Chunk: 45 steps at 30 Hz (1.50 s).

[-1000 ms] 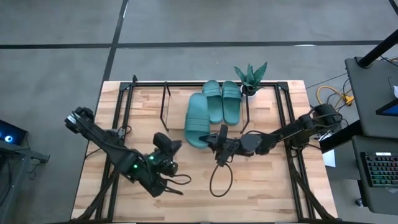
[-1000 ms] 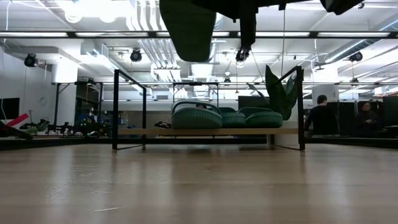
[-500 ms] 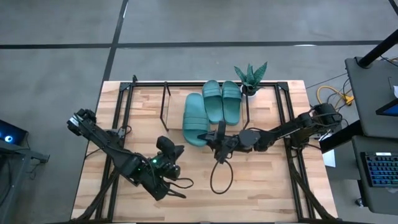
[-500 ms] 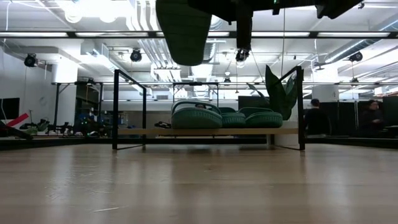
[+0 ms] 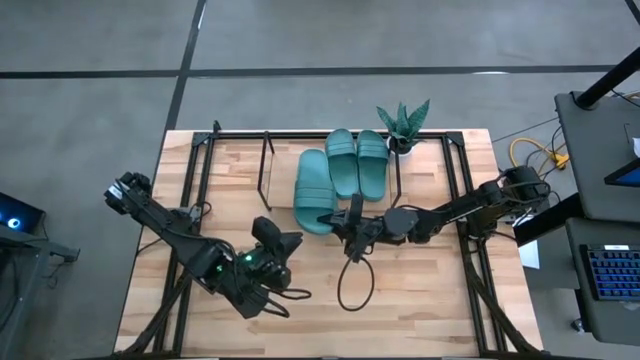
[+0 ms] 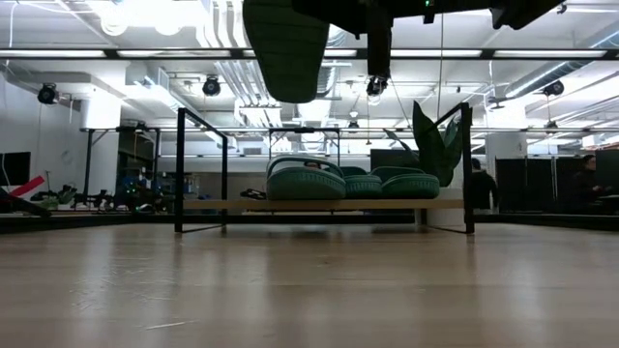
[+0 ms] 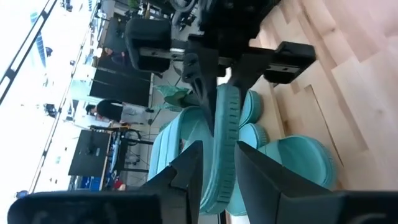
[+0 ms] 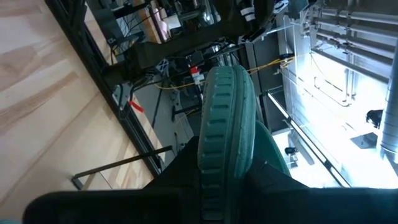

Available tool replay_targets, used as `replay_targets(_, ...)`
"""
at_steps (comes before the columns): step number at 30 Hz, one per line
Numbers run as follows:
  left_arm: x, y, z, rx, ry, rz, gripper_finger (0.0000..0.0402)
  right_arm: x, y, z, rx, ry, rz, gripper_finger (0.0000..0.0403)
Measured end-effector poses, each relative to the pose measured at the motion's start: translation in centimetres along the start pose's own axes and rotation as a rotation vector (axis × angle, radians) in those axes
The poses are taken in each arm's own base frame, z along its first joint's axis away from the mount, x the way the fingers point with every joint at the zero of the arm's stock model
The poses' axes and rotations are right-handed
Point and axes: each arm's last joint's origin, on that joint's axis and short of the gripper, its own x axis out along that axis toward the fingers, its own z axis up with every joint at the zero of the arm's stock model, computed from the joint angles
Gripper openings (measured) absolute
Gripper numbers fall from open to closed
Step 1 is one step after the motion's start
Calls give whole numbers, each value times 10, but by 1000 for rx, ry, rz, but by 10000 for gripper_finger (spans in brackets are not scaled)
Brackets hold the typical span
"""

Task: Pick and place slides into the shelf
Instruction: Put the green slipper on the shelf

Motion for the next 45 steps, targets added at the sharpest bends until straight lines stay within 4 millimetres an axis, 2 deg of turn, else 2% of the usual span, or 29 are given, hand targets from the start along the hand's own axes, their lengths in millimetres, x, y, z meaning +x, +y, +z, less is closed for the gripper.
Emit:
replay_targets(3,3,1,-1,-10,9,8,88,0,0,0,-1,0,1,40)
replay_targets(11,6,2,-2,-12,20,14,190,0,0,0,-2,0,1,40)
replay_targets(15,8,1,-2,-41,26,15,212,0,0,-1,-8,2,0,40)
replay_targets(23,27,-12,-4,-15,93,51,214,0,0,-1,-12,1,-2,40)
replay_targets(26,31,-10,-5,-17,117,91,214,0,0,-1,-13,1,-3,40)
replay_targets(37,52,-10,-9,-59,139,63,214,0,0,-1,-9,0,-5,40)
replay_targets(40,52,-11,-9,-57,135,50,201,0,0,-1,-11,0,-5,40)
replay_targets(45,52,-12,-9,-59,116,-4,149,0,0,-1,-11,1,-4,40)
